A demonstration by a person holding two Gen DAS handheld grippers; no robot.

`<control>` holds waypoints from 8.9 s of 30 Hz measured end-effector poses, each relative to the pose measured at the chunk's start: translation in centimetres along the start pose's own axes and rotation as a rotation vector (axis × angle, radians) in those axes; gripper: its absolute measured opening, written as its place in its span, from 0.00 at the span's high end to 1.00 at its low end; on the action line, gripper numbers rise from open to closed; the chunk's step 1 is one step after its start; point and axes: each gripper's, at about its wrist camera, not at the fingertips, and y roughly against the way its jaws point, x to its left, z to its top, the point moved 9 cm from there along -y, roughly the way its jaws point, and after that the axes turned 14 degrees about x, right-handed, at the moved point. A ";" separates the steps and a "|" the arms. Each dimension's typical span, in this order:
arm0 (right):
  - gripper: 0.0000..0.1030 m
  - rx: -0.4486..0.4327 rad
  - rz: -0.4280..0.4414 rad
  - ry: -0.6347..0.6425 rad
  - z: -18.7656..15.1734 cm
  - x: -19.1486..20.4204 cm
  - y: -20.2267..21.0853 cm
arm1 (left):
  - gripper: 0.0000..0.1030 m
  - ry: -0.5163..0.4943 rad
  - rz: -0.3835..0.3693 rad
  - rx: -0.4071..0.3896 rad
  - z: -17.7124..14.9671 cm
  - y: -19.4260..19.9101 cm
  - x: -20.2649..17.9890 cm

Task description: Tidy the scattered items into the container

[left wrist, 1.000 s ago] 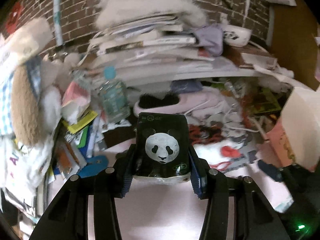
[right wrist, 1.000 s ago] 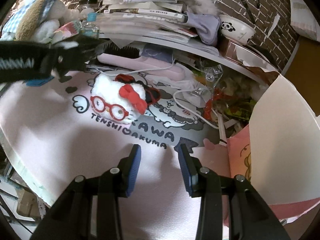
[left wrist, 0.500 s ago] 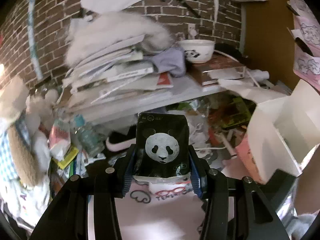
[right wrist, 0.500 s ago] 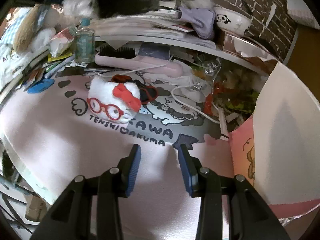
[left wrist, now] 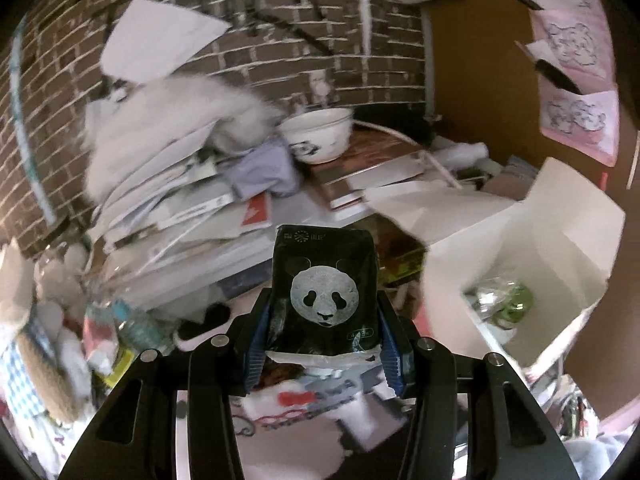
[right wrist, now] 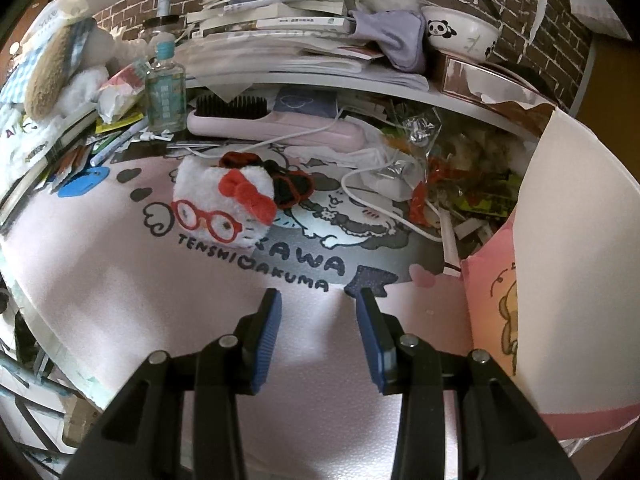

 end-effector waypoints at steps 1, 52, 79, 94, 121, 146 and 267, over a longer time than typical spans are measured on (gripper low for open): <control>0.66 0.000 0.002 0.000 0.0 0.0 0.0 | 0.58 -0.013 -0.010 0.002 0.2 0.0 -0.6; 0.65 -0.001 0.081 -0.045 -0.1 -0.6 -0.2 | 0.13 -0.274 -0.141 0.119 1.6 -0.1 -14.0; 0.43 -0.044 0.202 -0.096 -0.1 -0.4 0.6 | 0.06 0.251 0.195 0.026 -7.9 2.5 10.6; 0.30 -0.067 0.175 -0.050 2.4 3.0 0.8 | 0.06 0.328 0.333 0.055 -9.7 -0.4 14.1; 0.23 0.035 0.133 -0.111 7.0 5.5 -3.9 | 0.06 0.452 0.422 0.122 -11.9 -3.3 20.0; 0.48 -0.064 -0.017 -0.045 6.5 4.5 -0.8 | 0.06 0.454 0.409 0.120 -12.5 -2.7 19.1; 0.10 -0.272 -0.027 -0.107 1.0 -1.4 10.8 | 0.06 0.467 0.343 0.068 -15.9 1.3 12.7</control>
